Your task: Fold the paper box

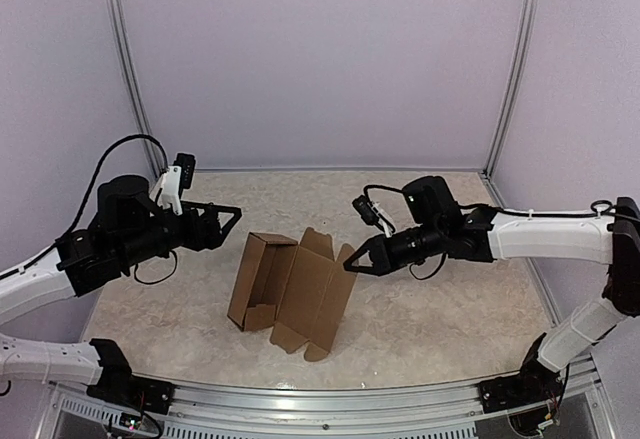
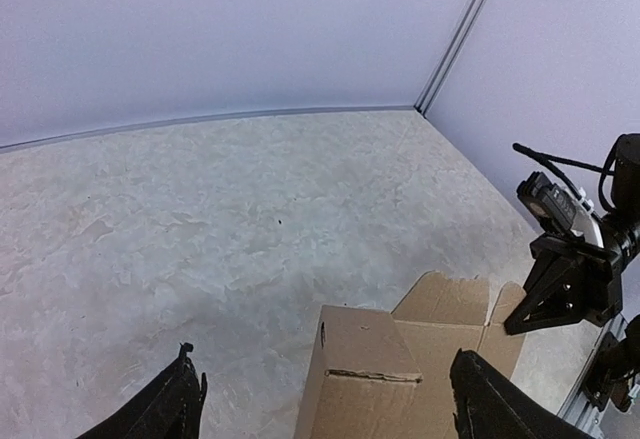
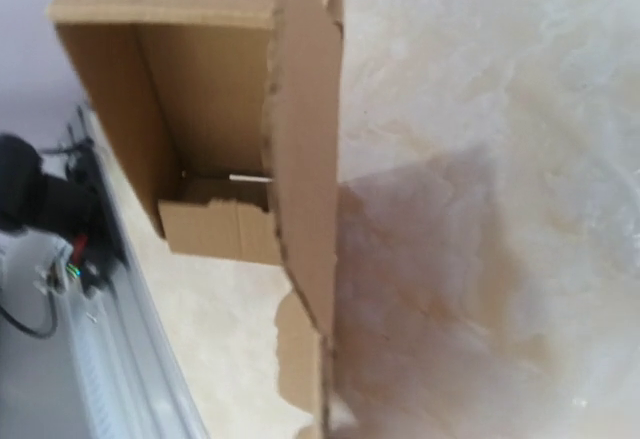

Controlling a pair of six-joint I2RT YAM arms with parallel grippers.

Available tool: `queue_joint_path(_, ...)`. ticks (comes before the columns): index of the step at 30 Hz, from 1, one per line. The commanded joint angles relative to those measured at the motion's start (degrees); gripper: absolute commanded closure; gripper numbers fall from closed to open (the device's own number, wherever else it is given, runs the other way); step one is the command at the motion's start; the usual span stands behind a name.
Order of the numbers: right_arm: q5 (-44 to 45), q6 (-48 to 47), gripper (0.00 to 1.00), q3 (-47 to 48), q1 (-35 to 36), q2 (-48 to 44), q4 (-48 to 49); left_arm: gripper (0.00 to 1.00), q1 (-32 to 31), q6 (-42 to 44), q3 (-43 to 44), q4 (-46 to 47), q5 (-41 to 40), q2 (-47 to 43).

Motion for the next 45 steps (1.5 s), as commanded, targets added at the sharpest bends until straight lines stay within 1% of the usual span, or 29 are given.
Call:
queue_joint_path(1,5.18,-13.6,1.0,7.13,0.96,-4.64,-18.55,0.17,0.32,2.15,2.37,-1.78,-0.59,-1.72)
queue_joint_path(4,10.44,-18.51,1.0,13.1,1.68,-5.91,-27.68,0.17,0.38,2.46,2.69,-1.4,0.03,-2.46)
queue_joint_path(7,16.77,-23.07,1.0,20.85,2.63,-5.33,-38.12,0.17,0.32,2.55,2.6,-0.72,0.62,-2.93)
queue_joint_path(9,19.83,-25.77,1.0,25.11,3.27,-4.64,-43.23,0.17,0.34,2.47,2.65,-0.17,1.22,-2.86)
queue_joint_path(12,23.89,-29.93,1.0,30.47,4.74,-3.7,-48.47,0.17,0.32,2.39,2.62,0.04,2.23,-2.47)
queue_joint_path(16,28.49,-40.57,1.0,35.89,8.52,-2.42,-55.06,0.17,0.31,2.03,2.11,0.39,3.09,-1.86)
queue_joint_path(18,30.22,-44.83,1.0,39.42,9.35,-1.13,-59.54,0.17,0.31,1.75,1.65,0.78,3.25,-1.74)
queue_joint_path(22,36.97,-49.36,1.0,46.58,10.59,2.77,-68.6,0.17,0.32,1.26,0.83,1.7,4.32,-1.96)
queue_joint_path(26,41.65,-51.53,1.0,56.4,11.29,8.99,-77.72,0.17,0.31,1.0,0.14,2.17,5.1,-1.98)
queue_joint_path(30,49.42,-53.96,1.0,63.84,12.81,14.99,-85.24,0.17,0.31,0.73,-0.63,2.67,6.67,-1.95)
queue_joint_path(33,50.72,-57.37,1.0,65.59,14.21,17.63,-86.56,0.17,0.31,0.56,-1.31,2.98,6.99,-2.03)
queue_joint_path(36,50.83,-57.96,1.0,67.55,15.23,20.52,-86.41,0.17,0.31,0.37,-1.8,2.97,7.1,-2.39)
queue_joint_path(45,51.52,-59.73,1.0,69.5,15.87,27.65,-85.52,0.17,0.41,-0.07,-2.7,2.61,6.7,-2.56)
